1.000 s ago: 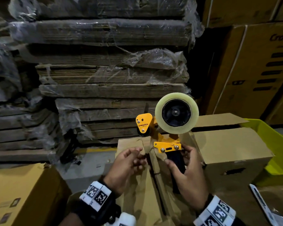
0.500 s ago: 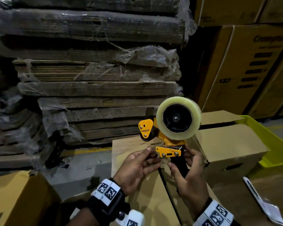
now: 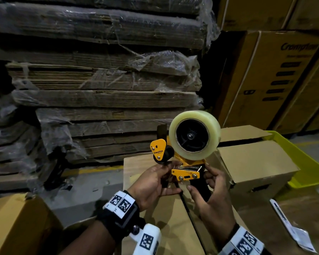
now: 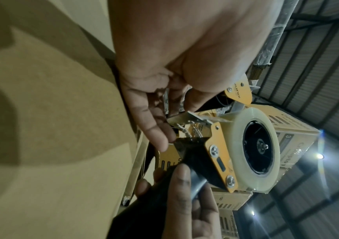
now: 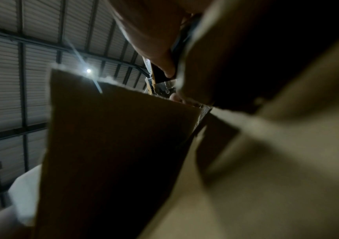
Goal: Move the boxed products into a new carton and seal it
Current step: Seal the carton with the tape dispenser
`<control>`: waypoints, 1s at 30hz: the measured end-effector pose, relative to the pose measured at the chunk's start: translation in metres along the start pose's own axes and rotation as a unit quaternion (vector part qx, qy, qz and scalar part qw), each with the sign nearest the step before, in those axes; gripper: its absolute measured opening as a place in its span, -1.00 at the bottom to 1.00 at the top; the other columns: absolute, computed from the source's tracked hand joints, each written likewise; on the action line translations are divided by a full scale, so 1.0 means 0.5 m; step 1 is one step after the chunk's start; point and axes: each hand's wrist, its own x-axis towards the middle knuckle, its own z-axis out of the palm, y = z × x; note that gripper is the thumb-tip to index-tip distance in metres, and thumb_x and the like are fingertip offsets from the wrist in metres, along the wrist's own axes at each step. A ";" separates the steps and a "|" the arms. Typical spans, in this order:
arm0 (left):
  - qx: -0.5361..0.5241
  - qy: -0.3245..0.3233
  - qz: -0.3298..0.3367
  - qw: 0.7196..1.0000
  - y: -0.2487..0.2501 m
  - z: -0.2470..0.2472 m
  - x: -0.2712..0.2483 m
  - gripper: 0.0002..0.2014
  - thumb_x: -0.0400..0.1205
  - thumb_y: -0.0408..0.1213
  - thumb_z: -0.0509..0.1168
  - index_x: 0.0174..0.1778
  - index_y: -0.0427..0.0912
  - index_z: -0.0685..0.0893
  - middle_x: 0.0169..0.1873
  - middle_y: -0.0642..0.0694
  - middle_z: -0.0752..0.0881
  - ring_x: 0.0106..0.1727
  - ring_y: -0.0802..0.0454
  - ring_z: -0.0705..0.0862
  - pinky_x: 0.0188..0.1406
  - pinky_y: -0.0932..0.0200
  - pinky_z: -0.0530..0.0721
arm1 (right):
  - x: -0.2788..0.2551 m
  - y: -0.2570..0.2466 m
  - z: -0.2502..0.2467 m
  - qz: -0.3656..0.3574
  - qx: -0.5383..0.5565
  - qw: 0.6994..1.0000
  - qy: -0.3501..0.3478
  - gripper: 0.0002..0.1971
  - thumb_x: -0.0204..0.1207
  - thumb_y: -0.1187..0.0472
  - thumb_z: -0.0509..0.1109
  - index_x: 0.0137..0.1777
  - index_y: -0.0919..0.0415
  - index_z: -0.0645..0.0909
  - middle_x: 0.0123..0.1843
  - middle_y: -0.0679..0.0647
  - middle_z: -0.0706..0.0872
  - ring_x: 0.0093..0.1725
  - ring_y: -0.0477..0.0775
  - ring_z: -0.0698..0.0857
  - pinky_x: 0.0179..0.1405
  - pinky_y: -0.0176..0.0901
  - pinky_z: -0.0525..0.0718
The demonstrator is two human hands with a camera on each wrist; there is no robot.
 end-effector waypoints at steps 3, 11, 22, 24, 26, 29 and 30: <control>0.004 0.004 -0.012 1.000 0.001 -0.003 0.006 -0.68 0.77 -0.21 0.16 0.36 -0.20 0.67 0.14 -0.21 0.74 0.07 -0.08 0.68 -0.15 0.07 0.81 | 0.002 -0.006 -0.001 0.009 0.007 1.000 -0.002 -0.32 0.34 0.33 0.61 0.30 -0.16 0.33 0.08 -0.34 0.55 0.14 -0.50 0.54 0.01 -0.67 0.49; 0.007 0.015 0.005 1.000 0.000 0.000 0.018 -0.81 0.66 -0.17 0.30 0.12 -0.10 0.72 0.00 -0.14 0.80 -0.05 -0.01 0.75 -0.12 0.03 0.81 | 0.002 -0.005 0.000 -0.009 -0.012 1.000 -0.004 -0.30 0.33 0.33 0.62 0.35 -0.10 0.34 0.09 -0.34 0.55 0.17 -0.49 0.53 0.05 -0.68 0.45; -0.038 -0.004 0.017 0.999 -0.003 -0.011 0.022 -0.60 0.66 -0.25 0.32 0.38 -0.37 0.60 0.29 -0.27 0.73 0.20 -0.12 0.76 0.08 -0.11 0.80 | 0.006 0.006 -0.002 -0.002 0.006 1.000 -0.006 -0.29 0.34 0.27 0.62 0.26 -0.34 0.30 0.10 -0.34 0.60 0.17 -0.39 0.59 0.06 -0.58 0.53; -0.047 -0.007 0.014 0.999 -0.006 -0.014 0.026 -0.65 0.71 -0.38 0.25 0.39 -0.43 0.58 0.29 -0.33 0.72 0.17 -0.11 0.77 0.06 -0.05 0.80 | 0.009 0.011 -0.003 0.003 0.013 1.000 -0.006 -0.30 0.35 0.27 0.61 0.25 -0.35 0.32 0.08 -0.37 0.62 0.17 -0.35 0.61 0.07 -0.55 0.55; -0.047 -0.008 0.005 0.999 -0.007 -0.015 0.028 -0.67 0.69 -0.50 0.21 0.38 -0.46 0.59 0.29 -0.39 0.70 0.20 -0.13 0.74 0.14 0.00 0.78 | 0.011 0.012 -0.005 0.006 0.015 1.000 -0.009 -0.32 0.36 0.28 0.61 0.24 -0.35 0.32 0.09 -0.49 0.60 0.18 -0.36 0.61 0.07 -0.55 0.55; -0.049 0.001 0.000 0.999 -0.004 -0.018 0.036 -0.55 0.55 -0.46 0.34 0.36 -0.55 0.58 0.29 -0.44 0.65 0.23 -0.18 0.61 0.12 0.08 0.78 | 0.014 0.012 -0.009 0.020 0.031 0.999 -0.019 -0.33 0.37 0.28 0.60 0.25 -0.33 0.33 0.11 -0.54 0.57 0.19 -0.41 0.59 0.06 -0.53 0.55; -0.047 0.000 -0.004 0.999 -0.003 -0.020 0.039 -0.51 0.50 -0.44 0.37 0.34 -0.58 0.57 0.25 -0.42 0.67 0.19 -0.16 0.62 0.08 0.09 0.78 | 0.016 0.013 -0.010 0.024 0.040 0.999 -0.019 -0.34 0.37 0.28 0.60 0.28 -0.29 0.35 0.12 -0.45 0.59 0.19 -0.38 0.60 0.09 -0.47 0.57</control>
